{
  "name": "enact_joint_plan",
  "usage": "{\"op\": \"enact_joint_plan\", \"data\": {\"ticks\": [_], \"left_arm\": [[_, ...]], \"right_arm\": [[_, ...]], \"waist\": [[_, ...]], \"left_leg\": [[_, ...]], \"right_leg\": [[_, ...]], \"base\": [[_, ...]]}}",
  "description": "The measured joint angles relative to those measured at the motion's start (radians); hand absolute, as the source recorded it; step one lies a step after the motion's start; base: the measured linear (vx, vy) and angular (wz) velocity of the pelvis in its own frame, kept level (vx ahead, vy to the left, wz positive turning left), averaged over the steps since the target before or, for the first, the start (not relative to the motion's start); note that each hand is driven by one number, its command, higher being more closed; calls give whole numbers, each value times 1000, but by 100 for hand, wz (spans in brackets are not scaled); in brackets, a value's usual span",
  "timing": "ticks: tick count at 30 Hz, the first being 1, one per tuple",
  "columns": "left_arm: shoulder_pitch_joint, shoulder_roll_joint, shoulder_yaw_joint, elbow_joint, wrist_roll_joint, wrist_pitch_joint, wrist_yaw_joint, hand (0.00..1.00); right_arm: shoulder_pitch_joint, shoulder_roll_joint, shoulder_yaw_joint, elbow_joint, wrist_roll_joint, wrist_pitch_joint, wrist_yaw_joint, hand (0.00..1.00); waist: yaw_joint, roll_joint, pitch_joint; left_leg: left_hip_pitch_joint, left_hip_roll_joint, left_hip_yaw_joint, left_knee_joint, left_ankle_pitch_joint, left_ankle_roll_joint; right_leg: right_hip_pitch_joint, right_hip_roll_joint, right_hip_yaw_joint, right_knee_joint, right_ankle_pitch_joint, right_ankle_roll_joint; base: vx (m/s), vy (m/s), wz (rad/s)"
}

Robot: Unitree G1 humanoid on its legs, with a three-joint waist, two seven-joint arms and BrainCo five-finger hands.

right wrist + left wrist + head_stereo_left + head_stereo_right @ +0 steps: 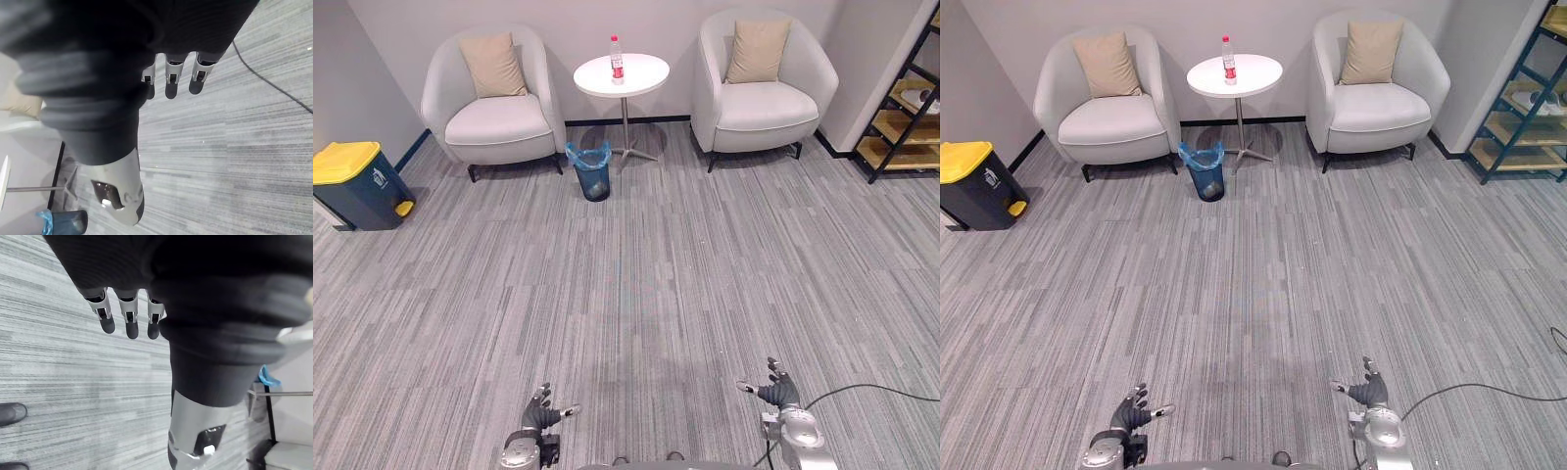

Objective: Gather rubbish on tea table into small bin, then transfer packed bag to large trash can.

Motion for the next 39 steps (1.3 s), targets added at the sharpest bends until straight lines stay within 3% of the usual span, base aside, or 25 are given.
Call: {"op": "enact_joint_plan", "data": {"ticks": [8, 34, 39], "left_arm": [[12, 3, 66, 50, 0, 13, 0, 0], [13, -13, 57, 69, 1, 15, 0, 0], [11, -21, 48, 69, 1, 15, 0, 0]], "right_arm": [[-2, -1, -44, 68, 61, 4, 1, 0], [-11, 16, -75, 117, 99, 27, 0, 0], [-12, 18, -73, 120, 99, 29, -1, 0]], "waist": [[-1, -4, -13], [2, -2, -3], [21, -6, 8]], "left_leg": [[15, -2, 10, -12, 0, 0], [23, -1, 33, -29, -2, 1], [-33, 4, 58, 21, -30, 13]], "right_leg": [[9, 0, 7, -10, 1, 1], [3, 3, 38, -12, 0, 1], [-47, 4, 59, -5, -4, 7]], "base": [[-5, 3, -2], [-24, -1, -3], [-35, -3, -13]]}}
